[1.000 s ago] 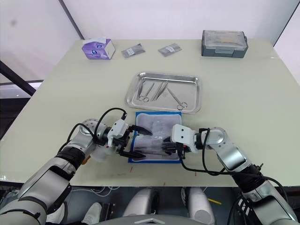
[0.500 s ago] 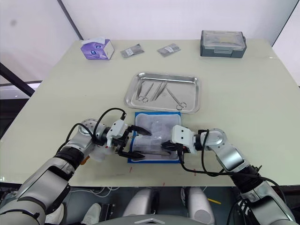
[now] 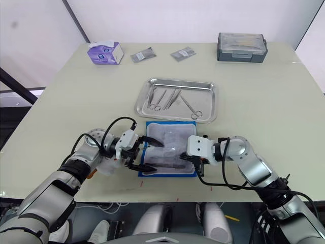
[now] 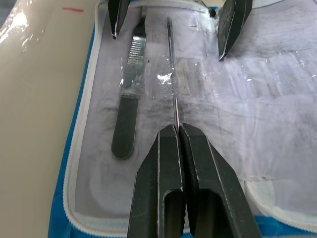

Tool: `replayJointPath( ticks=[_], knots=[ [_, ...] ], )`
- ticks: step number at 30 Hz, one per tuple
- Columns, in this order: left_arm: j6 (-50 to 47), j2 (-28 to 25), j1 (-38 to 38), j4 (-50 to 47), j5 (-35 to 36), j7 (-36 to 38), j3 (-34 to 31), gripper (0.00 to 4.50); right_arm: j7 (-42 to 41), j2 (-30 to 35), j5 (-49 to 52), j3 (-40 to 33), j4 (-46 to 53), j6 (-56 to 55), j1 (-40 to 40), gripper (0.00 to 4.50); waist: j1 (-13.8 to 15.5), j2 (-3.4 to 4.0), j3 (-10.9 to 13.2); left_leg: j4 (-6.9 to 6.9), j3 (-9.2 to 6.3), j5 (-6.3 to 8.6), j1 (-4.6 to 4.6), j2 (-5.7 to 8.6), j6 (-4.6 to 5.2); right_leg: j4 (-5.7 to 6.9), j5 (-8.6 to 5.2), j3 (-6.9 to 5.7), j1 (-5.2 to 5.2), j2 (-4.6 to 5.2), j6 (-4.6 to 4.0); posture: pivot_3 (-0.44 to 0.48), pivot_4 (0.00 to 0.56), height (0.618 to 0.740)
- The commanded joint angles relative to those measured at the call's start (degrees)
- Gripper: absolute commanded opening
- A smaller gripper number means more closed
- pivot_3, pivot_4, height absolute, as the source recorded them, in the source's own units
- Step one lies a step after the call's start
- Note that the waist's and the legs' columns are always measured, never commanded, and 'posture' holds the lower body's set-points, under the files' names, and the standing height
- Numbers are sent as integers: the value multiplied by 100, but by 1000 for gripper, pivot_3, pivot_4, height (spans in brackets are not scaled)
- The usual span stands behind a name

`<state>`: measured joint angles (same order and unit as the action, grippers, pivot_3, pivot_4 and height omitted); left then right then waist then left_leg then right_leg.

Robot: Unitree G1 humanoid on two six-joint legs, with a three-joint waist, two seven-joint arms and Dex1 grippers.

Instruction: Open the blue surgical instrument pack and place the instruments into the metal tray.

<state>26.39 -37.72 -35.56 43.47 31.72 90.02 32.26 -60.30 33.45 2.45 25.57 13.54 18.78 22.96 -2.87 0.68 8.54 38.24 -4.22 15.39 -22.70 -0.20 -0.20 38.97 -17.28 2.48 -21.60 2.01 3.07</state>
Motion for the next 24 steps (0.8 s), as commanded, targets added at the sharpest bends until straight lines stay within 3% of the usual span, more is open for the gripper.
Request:
replayJointPath(
  ticks=[1, 24],
  knots=[
    [-154, -37, 174, 131, -132, 248, 258, 4500, -34, 129, -75, -100, 398, -62, 115, 65, 5, -1, 0, 0, -1, 0, 0, 0, 0, -1, 0, -1, 0, 0, 0, 0, 150, 738],
    [-165, -11, 160, 166, -124, 248, 284, 4500, -89, 653, 80, -547, 682, -174, -239, 65, 31, -5, 3, 0, 0, 0, -2, 0, 0, -2, 0, 0, 0, 1, 0, 0, 150, 738]
  ],
)
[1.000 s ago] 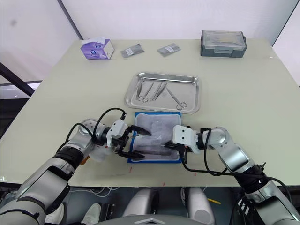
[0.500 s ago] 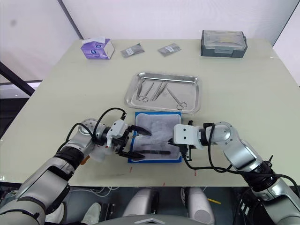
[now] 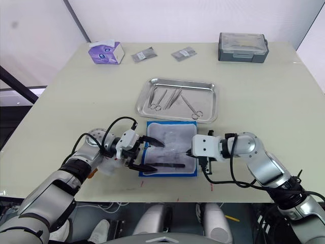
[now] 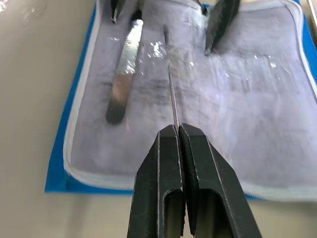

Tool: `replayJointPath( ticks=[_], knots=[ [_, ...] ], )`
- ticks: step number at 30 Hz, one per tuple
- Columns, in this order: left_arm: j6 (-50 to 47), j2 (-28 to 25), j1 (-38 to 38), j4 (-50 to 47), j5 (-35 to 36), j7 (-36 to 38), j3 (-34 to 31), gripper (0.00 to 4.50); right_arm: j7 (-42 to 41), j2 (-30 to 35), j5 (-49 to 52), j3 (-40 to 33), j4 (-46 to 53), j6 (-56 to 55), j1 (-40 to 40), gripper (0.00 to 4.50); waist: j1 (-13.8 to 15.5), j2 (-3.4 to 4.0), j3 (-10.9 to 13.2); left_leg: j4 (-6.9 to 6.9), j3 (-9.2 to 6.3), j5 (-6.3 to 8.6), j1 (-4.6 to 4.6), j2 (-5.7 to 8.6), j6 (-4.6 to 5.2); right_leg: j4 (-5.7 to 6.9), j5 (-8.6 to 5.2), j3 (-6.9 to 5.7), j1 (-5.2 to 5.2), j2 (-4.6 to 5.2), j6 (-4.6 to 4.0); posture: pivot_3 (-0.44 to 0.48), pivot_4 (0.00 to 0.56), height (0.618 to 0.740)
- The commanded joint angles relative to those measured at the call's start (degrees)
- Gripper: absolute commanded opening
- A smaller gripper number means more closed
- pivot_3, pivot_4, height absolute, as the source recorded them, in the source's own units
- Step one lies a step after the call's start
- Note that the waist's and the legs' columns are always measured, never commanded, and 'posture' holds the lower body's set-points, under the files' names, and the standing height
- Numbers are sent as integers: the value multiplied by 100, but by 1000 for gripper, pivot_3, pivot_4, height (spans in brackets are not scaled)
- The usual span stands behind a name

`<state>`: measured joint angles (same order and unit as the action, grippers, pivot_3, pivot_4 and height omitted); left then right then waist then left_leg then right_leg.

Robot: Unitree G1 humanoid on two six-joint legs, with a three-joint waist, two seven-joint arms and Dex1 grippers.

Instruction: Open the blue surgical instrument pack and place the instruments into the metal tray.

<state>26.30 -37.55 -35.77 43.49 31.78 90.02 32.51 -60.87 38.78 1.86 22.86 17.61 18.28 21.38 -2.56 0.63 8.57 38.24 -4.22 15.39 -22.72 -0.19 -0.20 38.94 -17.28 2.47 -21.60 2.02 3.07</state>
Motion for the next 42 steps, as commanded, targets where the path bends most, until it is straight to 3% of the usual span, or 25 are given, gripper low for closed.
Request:
replayJointPath(
  ticks=[1, 42],
  knots=[
    [-162, -28, 186, 157, -123, 248, 260, 4500, -36, 153, 169, -316, 296, -124, -121, 65, 0, 0, 0, 0, 0, 0, 0, 0, 0, 0, 0, 0, 0, 0, 0, 0, 150, 738],
    [-126, 7, 73, 253, -99, 248, 363, 4500, -233, 1060, 1019, -1533, 695, -241, -1167, 65, 22, -3, 1, 1, 3, 0, -1, 1, 0, -1, 0, 1, 2, 1, 0, 0, 150, 738]
  ],
)
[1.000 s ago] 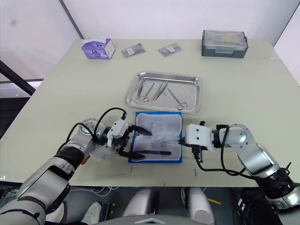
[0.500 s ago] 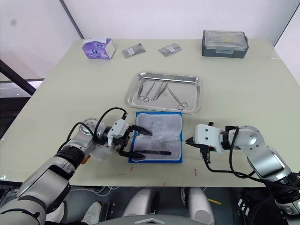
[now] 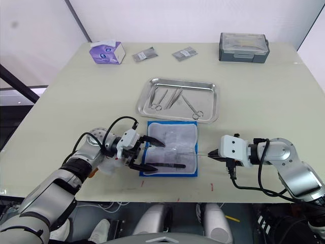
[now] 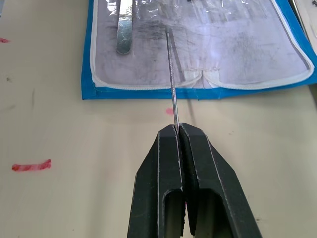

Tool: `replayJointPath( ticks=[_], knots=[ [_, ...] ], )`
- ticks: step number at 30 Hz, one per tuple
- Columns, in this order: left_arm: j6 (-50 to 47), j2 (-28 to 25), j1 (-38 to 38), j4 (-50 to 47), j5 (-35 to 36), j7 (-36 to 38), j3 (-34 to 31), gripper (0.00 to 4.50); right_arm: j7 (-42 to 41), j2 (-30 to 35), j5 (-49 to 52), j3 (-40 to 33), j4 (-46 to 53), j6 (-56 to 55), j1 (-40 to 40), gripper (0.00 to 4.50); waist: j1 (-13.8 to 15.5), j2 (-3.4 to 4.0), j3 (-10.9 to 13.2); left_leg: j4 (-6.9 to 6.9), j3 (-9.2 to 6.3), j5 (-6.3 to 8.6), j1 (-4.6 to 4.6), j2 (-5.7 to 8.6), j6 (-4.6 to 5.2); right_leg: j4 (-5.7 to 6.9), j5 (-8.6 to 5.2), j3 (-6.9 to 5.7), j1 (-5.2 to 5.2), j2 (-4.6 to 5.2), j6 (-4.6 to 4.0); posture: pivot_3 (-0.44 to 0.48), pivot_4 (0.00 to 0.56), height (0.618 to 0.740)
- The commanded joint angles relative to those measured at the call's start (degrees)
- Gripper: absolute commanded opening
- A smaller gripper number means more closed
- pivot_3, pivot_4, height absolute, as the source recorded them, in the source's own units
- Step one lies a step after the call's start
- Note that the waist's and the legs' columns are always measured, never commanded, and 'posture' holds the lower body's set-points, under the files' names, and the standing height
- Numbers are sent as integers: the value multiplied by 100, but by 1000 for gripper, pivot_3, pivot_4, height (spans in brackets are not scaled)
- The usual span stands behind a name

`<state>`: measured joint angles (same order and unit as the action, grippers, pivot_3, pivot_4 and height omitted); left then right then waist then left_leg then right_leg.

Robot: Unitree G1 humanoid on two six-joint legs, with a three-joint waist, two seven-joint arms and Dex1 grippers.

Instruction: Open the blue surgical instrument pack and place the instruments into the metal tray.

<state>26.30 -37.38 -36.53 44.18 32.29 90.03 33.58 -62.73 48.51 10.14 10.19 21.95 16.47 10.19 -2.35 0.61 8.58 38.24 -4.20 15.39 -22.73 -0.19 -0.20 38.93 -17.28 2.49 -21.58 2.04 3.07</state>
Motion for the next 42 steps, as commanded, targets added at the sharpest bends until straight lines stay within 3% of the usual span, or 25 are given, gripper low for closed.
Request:
replayJointPath(
  ticks=[1, 8, 24, 32, 42],
  knots=[
    [-126, -6, 147, 187, -150, 247, 256, 4500, -49, 102, 250, -327, 285, -35, -85, 65, 1, -1, 0, 0, 0, 0, 0, 0, 0, 0, 0, 0, 0, 0, 0, 0, 150, 738],
    [-123, -6, 147, 195, -143, 247, 266, 4500, 147, -37, 741, -714, 388, 371, -160, 65, 3, -1, 1, 0, 0, 0, -1, 0, 0, 0, 0, 0, 0, 0, 0, 0, 150, 738],
    [-130, 75, 142, 241, -164, 247, 198, 4500, 2363, -1497, 1397, -938, 402, 2563, 860, 65, -1, -1, 0, 0, -1, 0, -1, 1, 0, 2, 0, 0, 0, 1, 0, 0, 150, 738],
    [-104, 126, 130, 278, -198, 247, 160, 4500, 3387, -2279, 729, -528, -764, 2861, 2042, 65, 0, 0, -1, 0, 0, 0, -1, 2, 0, 3, 0, 1, -2, 2, 0, 0, 150, 738],
    [-85, 147, 150, 296, -234, 247, 95, 4500, 3928, -2745, 142, -278, -2062, 2963, 2772, 65, -4, 2, -2, -1, -2, 0, -1, 3, 0, 4, 0, -1, -3, 3, 0, 0, 150, 738]
  ],
)
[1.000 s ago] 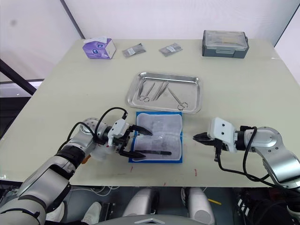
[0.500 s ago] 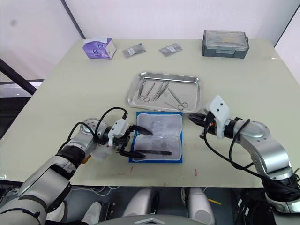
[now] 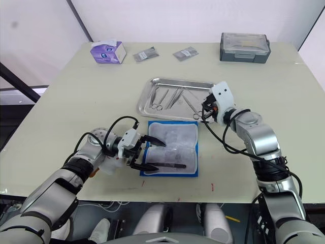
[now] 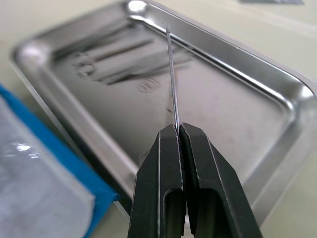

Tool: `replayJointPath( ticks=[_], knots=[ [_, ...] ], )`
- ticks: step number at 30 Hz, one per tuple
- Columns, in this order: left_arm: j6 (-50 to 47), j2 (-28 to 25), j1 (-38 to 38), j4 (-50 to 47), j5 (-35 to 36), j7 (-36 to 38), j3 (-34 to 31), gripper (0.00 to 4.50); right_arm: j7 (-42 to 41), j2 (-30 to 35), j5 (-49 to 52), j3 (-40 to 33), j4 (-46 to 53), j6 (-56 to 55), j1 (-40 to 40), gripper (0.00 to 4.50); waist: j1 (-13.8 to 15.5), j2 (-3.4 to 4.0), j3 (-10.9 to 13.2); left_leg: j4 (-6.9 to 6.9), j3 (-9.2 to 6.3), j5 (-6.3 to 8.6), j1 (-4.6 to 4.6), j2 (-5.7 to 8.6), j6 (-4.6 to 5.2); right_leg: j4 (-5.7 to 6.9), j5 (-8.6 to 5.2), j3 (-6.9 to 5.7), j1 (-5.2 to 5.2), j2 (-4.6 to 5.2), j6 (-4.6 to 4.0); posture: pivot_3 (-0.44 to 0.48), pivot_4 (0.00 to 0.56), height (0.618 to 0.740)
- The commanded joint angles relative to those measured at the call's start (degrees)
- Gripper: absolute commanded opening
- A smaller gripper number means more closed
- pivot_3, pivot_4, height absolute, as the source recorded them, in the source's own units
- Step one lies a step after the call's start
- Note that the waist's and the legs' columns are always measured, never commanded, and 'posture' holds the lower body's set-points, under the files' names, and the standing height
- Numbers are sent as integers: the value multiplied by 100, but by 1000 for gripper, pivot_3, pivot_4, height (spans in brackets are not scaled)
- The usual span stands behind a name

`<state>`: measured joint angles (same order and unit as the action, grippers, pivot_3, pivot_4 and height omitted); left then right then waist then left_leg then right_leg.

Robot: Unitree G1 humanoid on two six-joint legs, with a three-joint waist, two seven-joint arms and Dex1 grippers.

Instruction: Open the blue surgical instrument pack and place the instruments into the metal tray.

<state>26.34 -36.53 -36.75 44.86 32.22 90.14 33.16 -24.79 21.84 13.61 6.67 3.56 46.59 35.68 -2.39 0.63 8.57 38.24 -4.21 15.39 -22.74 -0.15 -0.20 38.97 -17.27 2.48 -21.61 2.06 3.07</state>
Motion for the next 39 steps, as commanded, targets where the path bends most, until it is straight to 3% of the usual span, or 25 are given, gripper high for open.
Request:
replayJointPath(
  ticks=[1, 21, 24, 32, 39],
  knots=[
    [-87, 69, 173, 232, -232, 236, 127, 4500, 163, -109, -291, 130, -388, -84, 286, 65, -5, 1, 0, 0, 0, 0, 0, 0, 0, 0, 0, 0, 0, 0, 0, 0, 150, 738],
    [-79, 130, 246, 218, -315, 236, -17, 4500, 455, -765, -900, 113, -2061, -560, 1029, 65, -10, 11, -6, 0, -1, 0, 2, 1, 0, 3, 0, 1, -1, 1, 0, 0, 150, 738],
    [-82, 120, 272, 205, -319, 236, -32, 4500, 439, -784, -903, 92, -2072, -576, 1032, 899, -16, 13, -7, 0, 0, 0, 2, 1, 0, 3, 0, 1, -2, 0, 0, 0, 150, 738],
    [-88, 126, 264, 222, -326, 236, -40, 4500, 334, -790, -878, 36, -1950, -764, 1054, 4327, -20, 17, -9, 0, 0, 0, 2, 1, 0, 4, 0, 2, -2, 1, 0, 0, 150, 738],
    [-90, 132, 269, 214, -330, 236, -30, 4500, -949, -335, -166, 67, -324, -887, 145, 4424, -9, 19, -9, -1, -2, 0, 1, 1, 0, 0, 0, 0, 0, 1, 0, 0, 150, 738]
  ],
)
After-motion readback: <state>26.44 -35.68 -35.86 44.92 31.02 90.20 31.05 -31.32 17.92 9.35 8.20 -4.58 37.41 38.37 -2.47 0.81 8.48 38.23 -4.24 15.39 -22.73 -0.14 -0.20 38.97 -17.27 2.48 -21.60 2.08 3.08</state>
